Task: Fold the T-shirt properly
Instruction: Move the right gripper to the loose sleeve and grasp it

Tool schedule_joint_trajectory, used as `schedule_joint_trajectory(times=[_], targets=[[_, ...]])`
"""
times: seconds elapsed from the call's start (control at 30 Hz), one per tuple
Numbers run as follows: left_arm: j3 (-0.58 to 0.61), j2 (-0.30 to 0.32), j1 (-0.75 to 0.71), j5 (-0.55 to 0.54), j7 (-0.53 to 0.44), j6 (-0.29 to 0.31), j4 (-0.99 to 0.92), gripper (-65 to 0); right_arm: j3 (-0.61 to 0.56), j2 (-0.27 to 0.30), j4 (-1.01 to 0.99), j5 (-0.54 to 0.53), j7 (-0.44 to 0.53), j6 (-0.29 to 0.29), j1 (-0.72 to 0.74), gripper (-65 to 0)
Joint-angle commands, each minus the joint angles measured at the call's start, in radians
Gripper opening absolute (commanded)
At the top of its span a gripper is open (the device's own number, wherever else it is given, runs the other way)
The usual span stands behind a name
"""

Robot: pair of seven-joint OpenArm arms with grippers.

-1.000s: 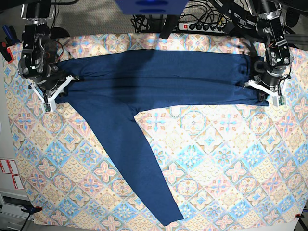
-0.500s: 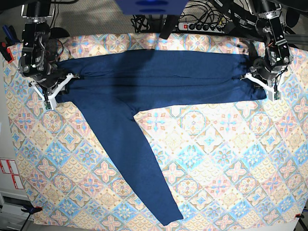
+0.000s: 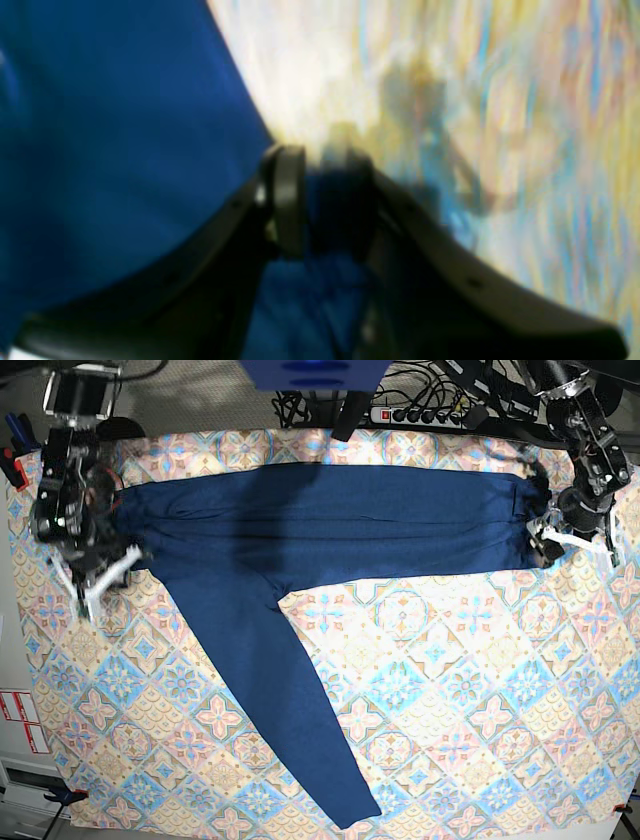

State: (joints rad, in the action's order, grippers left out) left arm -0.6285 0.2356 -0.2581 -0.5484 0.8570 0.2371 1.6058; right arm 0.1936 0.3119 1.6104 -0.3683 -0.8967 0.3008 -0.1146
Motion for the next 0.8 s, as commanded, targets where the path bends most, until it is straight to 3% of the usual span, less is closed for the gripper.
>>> schedule_joint_trajectory(times=[0.0,0.1,0.23,0.4,0.53,0.77], targets=[[-0.017,0.014,0.004,-0.029,-0.014,0.005,0.028,-10.8,-0.007,0.002,0.015,-0.013,0.023,0.005,0.033,-51.1],[-0.037,0.014,0.007,-0.098,-0.014,0.005,0.04,-10.8,-0.073,-0.01,-0.028,0.013,0.023,0.005,0.128,-51.1],[-0.035,0.014,0.016,-0.166,-0.011,0.005,0.041,-10.8,-0.23,-0.044,-0.195,0.127,0.032,0.005,0.283,-50.8],[-0.032,0.011,0.018,-0.195,-0.008,0.005,0.04,-10.8,-0.382,-0.101,-0.422,0.263,0.061,0.005,0.448,-42.7],[-0.032,0.009,0.018,-0.197,-0.008,0.005,0.04,-11.5,-0.415,-0.138,-0.56,0.334,0.15,0.005,0.514,-38.6],[-0.032,0.009,0.018,-0.197,-0.008,0.005,0.04,-20.6,-0.42,-0.142,-0.766,0.341,0.248,0.005,0.585,-38.1]])
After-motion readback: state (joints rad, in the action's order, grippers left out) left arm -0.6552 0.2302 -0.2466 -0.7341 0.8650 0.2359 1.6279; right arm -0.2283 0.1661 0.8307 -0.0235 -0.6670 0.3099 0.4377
